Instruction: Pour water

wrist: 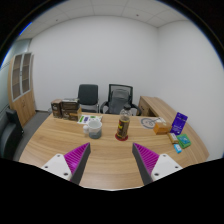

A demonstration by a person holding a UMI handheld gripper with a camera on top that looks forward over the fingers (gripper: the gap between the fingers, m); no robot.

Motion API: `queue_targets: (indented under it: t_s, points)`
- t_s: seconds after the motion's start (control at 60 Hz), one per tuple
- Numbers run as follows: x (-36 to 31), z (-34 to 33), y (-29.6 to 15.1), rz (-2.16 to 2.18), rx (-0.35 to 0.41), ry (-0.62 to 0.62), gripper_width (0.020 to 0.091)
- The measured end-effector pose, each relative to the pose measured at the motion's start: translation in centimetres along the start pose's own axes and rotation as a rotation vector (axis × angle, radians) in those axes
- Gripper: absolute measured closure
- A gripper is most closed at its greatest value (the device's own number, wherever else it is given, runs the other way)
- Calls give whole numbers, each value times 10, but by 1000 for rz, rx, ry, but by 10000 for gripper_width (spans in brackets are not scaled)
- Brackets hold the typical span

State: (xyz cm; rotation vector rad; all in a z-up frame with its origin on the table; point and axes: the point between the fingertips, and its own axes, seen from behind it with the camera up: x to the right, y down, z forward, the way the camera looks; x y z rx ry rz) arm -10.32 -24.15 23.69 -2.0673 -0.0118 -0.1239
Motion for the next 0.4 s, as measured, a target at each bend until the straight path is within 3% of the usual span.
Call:
queue_targets:
  t_s: [0.183,0.4]
  points:
    - [-12,-59,7,5,1,7,246]
    - [-16,-82,8,9,7,30,248]
